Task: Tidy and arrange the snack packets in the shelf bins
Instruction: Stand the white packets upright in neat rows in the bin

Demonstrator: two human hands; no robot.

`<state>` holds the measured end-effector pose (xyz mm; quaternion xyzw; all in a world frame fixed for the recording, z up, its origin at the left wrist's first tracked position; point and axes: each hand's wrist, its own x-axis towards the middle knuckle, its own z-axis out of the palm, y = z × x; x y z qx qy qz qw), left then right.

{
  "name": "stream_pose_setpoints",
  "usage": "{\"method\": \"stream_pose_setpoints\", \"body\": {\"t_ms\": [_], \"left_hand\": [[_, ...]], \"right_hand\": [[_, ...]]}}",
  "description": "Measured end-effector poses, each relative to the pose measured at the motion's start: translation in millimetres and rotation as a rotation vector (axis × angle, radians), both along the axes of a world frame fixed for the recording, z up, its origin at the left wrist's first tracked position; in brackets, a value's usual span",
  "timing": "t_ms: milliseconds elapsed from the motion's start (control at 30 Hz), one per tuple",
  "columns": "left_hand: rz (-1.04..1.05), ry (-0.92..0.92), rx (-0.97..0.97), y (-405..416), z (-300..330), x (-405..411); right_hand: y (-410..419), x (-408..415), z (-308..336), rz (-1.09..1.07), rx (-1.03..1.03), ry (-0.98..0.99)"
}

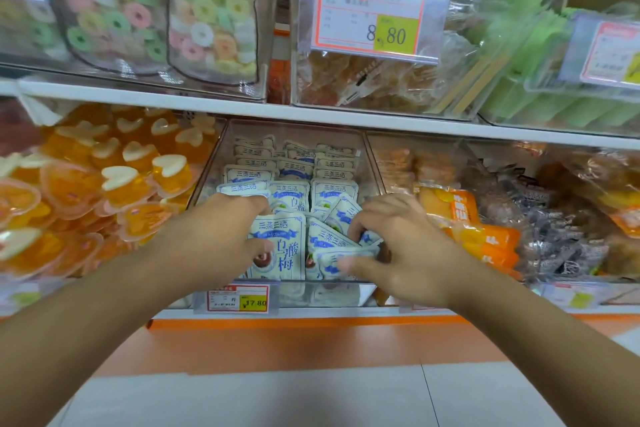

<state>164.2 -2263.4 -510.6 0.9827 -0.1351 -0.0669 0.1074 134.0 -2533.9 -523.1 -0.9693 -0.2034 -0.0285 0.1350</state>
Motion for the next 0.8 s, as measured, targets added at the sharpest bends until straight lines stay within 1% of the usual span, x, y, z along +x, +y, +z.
{"method": "stream_pose_setpoints", "body": {"t_ms": [67,133,200,267,333,400,533,600,667,733,800], "left_hand": [[0.005,0.009,-0.007,0.4,-0.4,1.3],[0.008,0.000,-0.012,1.3,-1.5,1.5],[0.003,-0.007,-0.008,2.4,-2.7,1.0],[0.000,-0.003,-0.019,3.4,-2.8,0.9],[0.008,0.018,-0.053,4.8,-2.2,2.7],[0.017,0.037,-0.087,6.9,-2.3,6.7],[0.034,0.068,-0.144,7.9,-0.9,10.4],[0.043,0.073,-0.188,9.0,0.2,12.7],[0.027,0.126,-0.274,13.5,0.5,16.2],[-0.038,0.241,-0.398,19.4,3.6,16.1],[-0.068,0.345,-0.525,21.0,6.7,13.8]], "right_hand": [[6.1,1.3,3.8,-0.075,0.147,0.007],[10.9,0.7,9.6,-0.163,0.235,-0.017],[10.2,-1.1,15.3,-0.250,0.353,-0.049],[5.7,-1.7,22.6,-0.316,0.515,-0.101],[2.7,0.4,28.1,-0.311,0.697,-0.130],[6.9,1.6,29.9,-0.257,0.823,-0.113],[32.3,0.1,20.6,-0.159,0.918,-0.027],[44.5,1.7,9.4,-0.174,0.887,0.052],[52.4,3.5,-1.3,-0.170,0.727,0.091],[58.1,4.6,-11.8,-0.093,0.506,0.050],[62.5,3.3,-19.0,-0.002,0.305,-0.061]]}}
